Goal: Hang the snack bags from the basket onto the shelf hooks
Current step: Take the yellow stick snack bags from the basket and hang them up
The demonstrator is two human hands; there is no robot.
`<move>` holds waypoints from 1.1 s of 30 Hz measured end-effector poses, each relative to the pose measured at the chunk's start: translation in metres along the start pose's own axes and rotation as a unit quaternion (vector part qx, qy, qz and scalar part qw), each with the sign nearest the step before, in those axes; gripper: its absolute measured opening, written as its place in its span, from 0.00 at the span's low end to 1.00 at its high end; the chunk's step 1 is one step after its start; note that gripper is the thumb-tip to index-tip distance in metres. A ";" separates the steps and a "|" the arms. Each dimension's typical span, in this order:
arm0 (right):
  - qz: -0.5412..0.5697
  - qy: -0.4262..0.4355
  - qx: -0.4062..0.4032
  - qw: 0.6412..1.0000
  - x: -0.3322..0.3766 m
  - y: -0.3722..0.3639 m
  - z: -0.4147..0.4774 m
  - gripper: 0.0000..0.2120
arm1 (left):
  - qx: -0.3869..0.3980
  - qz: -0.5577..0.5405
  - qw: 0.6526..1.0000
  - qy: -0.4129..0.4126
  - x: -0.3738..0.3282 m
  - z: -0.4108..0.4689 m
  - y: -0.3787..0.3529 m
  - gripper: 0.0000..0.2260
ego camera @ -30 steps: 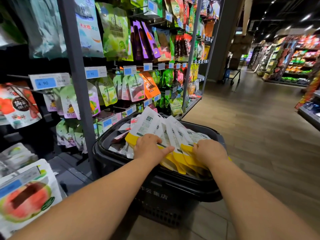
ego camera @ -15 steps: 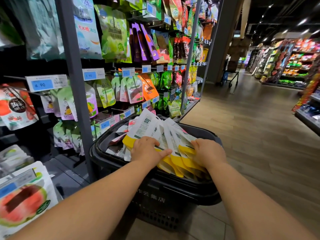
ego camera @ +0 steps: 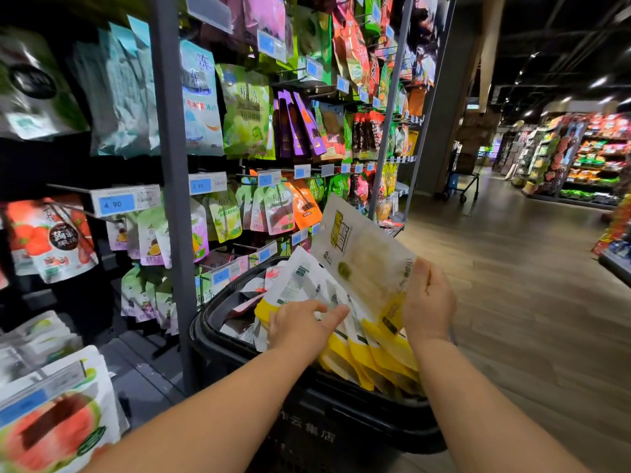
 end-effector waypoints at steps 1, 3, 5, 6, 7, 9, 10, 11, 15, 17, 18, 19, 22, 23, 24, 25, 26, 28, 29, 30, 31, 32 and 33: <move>0.043 -0.008 -0.021 0.999 0.004 -0.002 0.001 0.17 | -0.003 -0.005 1.000 -0.002 -0.002 -0.001 0.000 0.30; 0.145 -0.050 -0.037 0.987 0.010 -0.009 0.000 0.18 | 0.001 -0.058 0.998 -0.011 -0.005 -0.004 0.001 0.33; 0.248 -0.108 -0.039 0.962 0.012 -0.021 -0.001 0.17 | 0.010 -0.190 0.981 -0.043 -0.011 -0.013 0.002 0.30; 0.294 -0.134 -0.030 0.946 0.010 -0.029 -0.003 0.16 | 0.013 -0.281 0.958 -0.061 -0.014 -0.017 0.004 0.27; 0.326 -0.151 -0.015 0.933 0.010 -0.036 -0.004 0.15 | 0.015 -0.368 0.926 -0.078 -0.014 -0.019 0.005 0.24; 0.356 -0.175 0.024 0.918 0.006 -0.049 -0.007 0.14 | 0.004 -0.464 0.878 -0.115 -0.014 -0.023 0.011 0.22; 0.369 -0.187 0.043 0.909 0.004 -0.054 -0.009 0.14 | -0.002 -0.491 0.862 -0.129 -0.014 -0.025 0.014 0.28; 0.385 -0.195 0.074 0.899 0.002 -0.058 -0.009 0.13 | -0.008 -0.520 0.844 -0.129 -0.011 -0.026 0.017 0.36; 0.272 -0.173 0.222 0.920 -0.008 -0.058 -0.007 0.11 | 0.017 -0.638 0.759 -0.128 0.004 -0.024 0.018 0.21; 0.169 -0.140 0.227 0.949 -0.015 -0.046 -0.001 0.11 | 0.030 -0.635 0.762 -0.119 0.012 -0.024 0.018 0.13; 0.123 -0.130 0.214 0.960 -0.020 -0.040 0.002 0.11 | 0.025 -0.624 0.772 -0.118 0.019 -0.023 0.018 0.13; 0.082 -0.128 0.199 0.968 -0.023 -0.031 0.004 0.12 | 0.018 -0.611 0.782 -0.118 0.025 -0.022 0.019 0.14; -0.094 -0.154 0.221 0.958 -0.044 -0.018 0.008 0.14 | 0.007 -0.573 0.813 -0.107 0.039 -0.021 0.014 0.15; -0.148 -0.177 0.250 0.940 -0.053 -0.018 0.007 0.14 | 0.006 -0.567 0.818 -0.096 0.043 -0.021 0.011 0.15; -0.185 -0.203 0.276 0.921 -0.063 -0.019 0.006 0.14 | 0.006 -0.563 0.822 -0.087 0.047 -0.021 0.008 0.15; -0.208 -0.229 0.293 0.904 -0.069 -0.020 0.004 0.16 | 0.005 -0.560 0.825 -0.081 0.050 -0.020 0.007 0.16; -0.222 -0.248 0.302 0.893 -0.074 -0.022 0.003 0.19 | 0.006 -0.561 0.824 -0.077 0.053 -0.019 0.005 0.16; -0.234 -0.261 0.316 0.882 -0.079 -0.026 0.000 0.23 | 0.011 -0.566 0.821 -0.073 0.056 -0.018 0.004 0.17; -0.234 -0.262 0.328 0.877 -0.078 -0.027 -0.002 0.25 | 0.013 -0.565 0.822 -0.073 0.057 -0.017 0.003 0.17; -0.236 -0.260 0.340 0.872 -0.077 -0.030 -0.004 0.27 | 0.014 -0.561 0.824 -0.073 0.057 -0.017 0.003 0.16; -0.241 -0.253 0.354 0.867 -0.076 -0.034 -0.006 0.29 | 0.015 -0.558 0.826 -0.075 0.058 -0.017 0.004 0.16; -0.250 -0.248 0.366 0.861 -0.076 -0.037 -0.008 0.31 | 0.016 -0.554 0.829 -0.077 0.057 -0.017 0.004 0.16; -0.263 -0.247 0.372 0.855 -0.077 -0.041 -0.009 0.34 | 0.015 -0.551 0.831 -0.078 0.058 -0.017 0.004 0.16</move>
Point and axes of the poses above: each hand's wrist, its own z-axis towards the middle knuckle, its own y-axis out of the back of the hand, x = y × z, the point moved 4 cm from there along z, towards the middle knuckle, and after that the axes turned 15 degrees about x, right-handed, at the moved point
